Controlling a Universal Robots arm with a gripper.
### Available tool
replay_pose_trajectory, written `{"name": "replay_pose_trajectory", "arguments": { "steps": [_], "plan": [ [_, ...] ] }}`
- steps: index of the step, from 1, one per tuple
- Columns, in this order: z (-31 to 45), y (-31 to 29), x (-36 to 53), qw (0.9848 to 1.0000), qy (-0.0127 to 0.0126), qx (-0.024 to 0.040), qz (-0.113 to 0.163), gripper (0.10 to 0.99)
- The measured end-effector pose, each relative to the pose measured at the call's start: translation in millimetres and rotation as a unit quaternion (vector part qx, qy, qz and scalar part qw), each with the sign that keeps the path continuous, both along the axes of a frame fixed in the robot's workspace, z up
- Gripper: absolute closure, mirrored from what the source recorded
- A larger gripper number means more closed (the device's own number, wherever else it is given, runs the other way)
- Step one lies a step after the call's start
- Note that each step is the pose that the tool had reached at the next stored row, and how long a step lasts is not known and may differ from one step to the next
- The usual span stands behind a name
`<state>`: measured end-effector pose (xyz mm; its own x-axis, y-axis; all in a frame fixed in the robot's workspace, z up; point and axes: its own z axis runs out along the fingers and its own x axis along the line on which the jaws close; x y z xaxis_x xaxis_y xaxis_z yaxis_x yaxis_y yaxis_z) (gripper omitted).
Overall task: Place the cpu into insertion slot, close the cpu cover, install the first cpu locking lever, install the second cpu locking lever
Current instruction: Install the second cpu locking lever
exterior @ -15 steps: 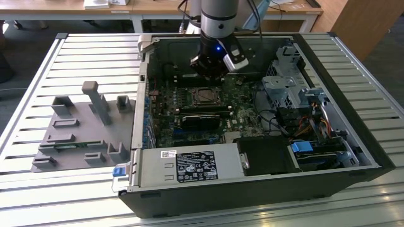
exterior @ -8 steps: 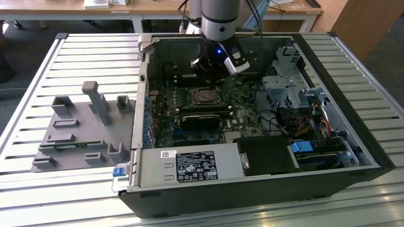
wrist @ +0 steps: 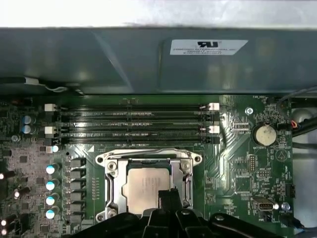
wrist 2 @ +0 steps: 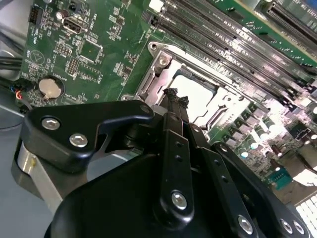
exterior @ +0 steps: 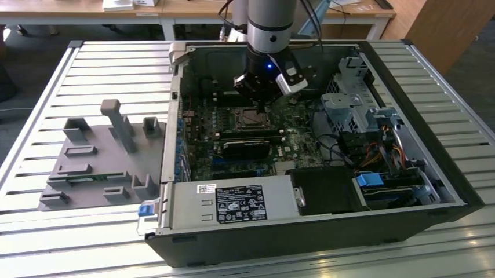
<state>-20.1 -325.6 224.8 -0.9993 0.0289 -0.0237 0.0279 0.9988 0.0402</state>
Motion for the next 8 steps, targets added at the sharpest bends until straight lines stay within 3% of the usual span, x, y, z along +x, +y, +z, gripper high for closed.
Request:
{"name": "replay_pose_trajectory", "arguments": {
  "steps": [8],
  "plan": [
    [14.5, -0.1, 0.1, 1.0000, 0.0000, -0.0001, 0.000, 0.980]
  ]
}}
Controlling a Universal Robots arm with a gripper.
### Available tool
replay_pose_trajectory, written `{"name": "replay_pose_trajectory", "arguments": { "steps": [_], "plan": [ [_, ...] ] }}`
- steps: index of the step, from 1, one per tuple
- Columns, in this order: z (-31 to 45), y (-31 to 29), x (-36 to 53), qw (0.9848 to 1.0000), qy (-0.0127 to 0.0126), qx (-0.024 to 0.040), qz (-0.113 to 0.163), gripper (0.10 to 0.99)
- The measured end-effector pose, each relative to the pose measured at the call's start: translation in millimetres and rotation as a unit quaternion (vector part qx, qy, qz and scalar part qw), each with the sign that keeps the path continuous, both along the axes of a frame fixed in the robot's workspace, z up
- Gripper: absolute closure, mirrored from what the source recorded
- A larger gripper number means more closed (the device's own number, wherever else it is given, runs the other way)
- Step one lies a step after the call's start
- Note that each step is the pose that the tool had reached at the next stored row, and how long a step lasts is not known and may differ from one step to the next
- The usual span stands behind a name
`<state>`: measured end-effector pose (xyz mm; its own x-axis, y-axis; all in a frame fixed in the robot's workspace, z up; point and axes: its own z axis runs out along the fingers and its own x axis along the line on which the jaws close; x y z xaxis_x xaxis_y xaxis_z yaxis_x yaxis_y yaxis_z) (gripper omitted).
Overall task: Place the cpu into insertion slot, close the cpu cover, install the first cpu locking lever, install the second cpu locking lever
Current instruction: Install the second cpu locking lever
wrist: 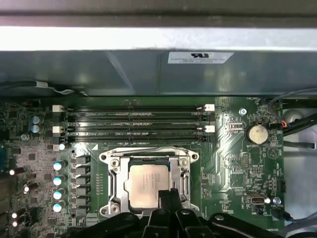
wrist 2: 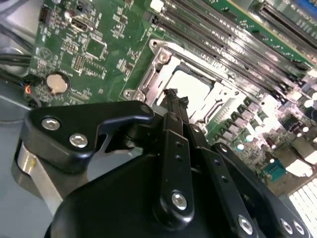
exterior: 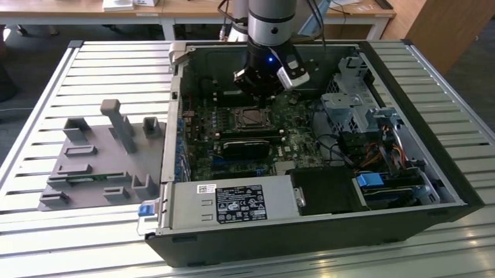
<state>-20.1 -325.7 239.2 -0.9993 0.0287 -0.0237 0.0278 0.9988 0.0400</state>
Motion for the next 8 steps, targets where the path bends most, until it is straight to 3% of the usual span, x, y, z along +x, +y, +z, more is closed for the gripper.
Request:
{"name": "replay_pose_trajectory", "arguments": {
  "steps": [5, 8],
  "plan": [
    [7.3, -1.0, 0.0, 1.0000, -0.0001, -0.0003, 0.000, 0.980],
    [7.4, -5.6, 0.0, 1.0000, -0.0001, -0.0004, 0.000, 0.980]
  ]
}}
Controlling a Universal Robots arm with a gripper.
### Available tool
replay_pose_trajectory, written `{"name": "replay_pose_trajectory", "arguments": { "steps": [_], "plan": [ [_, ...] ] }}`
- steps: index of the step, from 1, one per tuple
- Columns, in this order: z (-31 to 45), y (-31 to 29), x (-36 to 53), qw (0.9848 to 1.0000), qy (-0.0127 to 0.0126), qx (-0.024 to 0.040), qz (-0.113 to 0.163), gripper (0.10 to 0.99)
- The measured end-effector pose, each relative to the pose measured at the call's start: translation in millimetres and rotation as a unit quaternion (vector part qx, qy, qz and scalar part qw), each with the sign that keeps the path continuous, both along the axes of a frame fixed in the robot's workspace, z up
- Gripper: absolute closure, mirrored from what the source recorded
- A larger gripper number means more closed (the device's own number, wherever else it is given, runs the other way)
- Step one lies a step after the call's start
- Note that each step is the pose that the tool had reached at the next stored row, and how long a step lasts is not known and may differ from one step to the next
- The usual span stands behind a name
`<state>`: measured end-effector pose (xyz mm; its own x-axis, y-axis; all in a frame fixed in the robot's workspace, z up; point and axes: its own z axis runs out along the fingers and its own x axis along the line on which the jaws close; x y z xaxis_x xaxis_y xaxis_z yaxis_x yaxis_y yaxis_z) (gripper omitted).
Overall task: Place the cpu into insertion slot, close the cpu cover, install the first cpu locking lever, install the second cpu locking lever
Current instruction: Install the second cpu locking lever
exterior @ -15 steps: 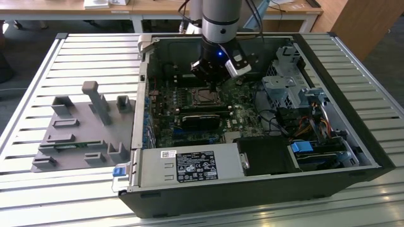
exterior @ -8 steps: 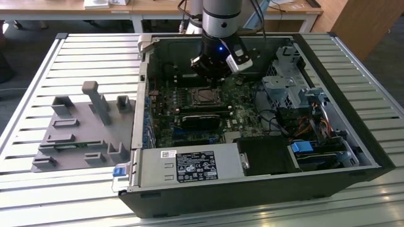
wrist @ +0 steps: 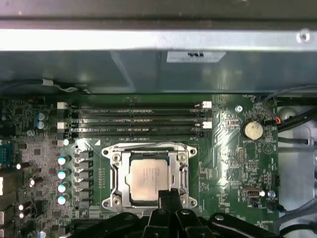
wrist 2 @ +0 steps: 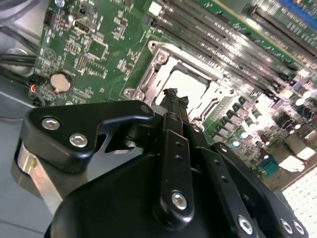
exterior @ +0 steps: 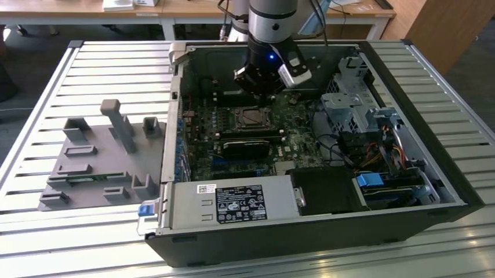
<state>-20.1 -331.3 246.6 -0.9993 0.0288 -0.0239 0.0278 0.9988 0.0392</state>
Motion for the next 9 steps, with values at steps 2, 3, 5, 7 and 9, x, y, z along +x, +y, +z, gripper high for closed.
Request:
{"name": "replay_pose_trajectory", "arguments": {
  "steps": [2, 3, 5, 7, 9],
  "plan": [
    [0.0, -5.3, 0.0, 1.0000, 0.0000, 0.0000, 0.000, 0.980],
    [-0.1, -8.7, 0.0, 1.0000, 0.0000, 0.0000, 0.000, 0.980],
    [0.0, -15.0, 0.0, 1.0000, 0.0000, 0.0001, 0.000, 0.980],
    [-0.2, -19.0, 0.0, 1.0000, 0.0008, 0.0015, 0.000, 0.980],
    [-0.2, -20.9, 0.0, 0.9999, 0.0039, 0.0122, 0.000, 0.980]
  ]
}}
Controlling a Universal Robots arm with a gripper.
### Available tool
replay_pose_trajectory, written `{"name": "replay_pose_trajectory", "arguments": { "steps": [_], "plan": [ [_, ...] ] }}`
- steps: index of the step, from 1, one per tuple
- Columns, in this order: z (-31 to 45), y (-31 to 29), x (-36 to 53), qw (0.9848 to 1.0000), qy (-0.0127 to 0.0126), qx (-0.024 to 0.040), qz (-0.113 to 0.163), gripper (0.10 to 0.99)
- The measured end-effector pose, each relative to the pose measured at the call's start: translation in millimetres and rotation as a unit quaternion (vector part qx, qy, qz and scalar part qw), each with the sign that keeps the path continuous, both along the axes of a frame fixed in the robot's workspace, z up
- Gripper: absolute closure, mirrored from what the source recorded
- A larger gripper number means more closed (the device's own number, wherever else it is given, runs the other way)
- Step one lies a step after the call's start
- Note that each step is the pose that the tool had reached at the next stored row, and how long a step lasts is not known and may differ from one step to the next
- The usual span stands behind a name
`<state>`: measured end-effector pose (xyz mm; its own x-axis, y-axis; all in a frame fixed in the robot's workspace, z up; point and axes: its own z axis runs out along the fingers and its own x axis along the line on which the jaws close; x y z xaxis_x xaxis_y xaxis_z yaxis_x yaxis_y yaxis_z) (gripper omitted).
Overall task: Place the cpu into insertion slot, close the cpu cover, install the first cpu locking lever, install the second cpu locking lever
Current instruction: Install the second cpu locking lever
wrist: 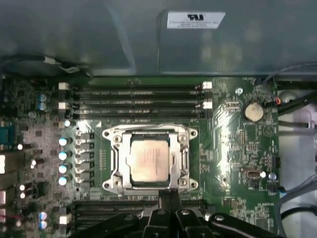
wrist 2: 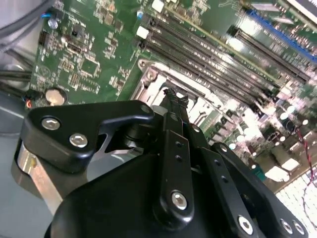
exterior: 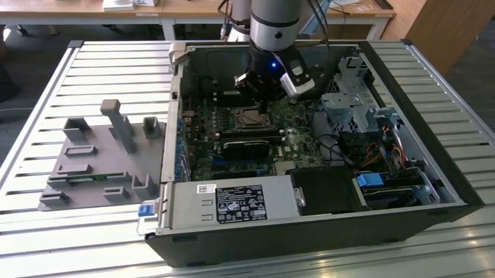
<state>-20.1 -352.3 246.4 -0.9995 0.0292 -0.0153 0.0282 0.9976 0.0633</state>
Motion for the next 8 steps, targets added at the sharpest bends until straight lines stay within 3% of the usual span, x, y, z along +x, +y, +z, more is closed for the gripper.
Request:
{"name": "replay_pose_trajectory", "arguments": {
  "steps": [2, 8],
  "plan": [
    [-0.3, -1.8, 0.0, 0.9999, 0.0033, 0.0124, 0.000, 0.980],
    [-4.0, -14.3, 0.0, 0.9999, 0.0035, 0.0158, 0.000, 0.980]
  ]
}}
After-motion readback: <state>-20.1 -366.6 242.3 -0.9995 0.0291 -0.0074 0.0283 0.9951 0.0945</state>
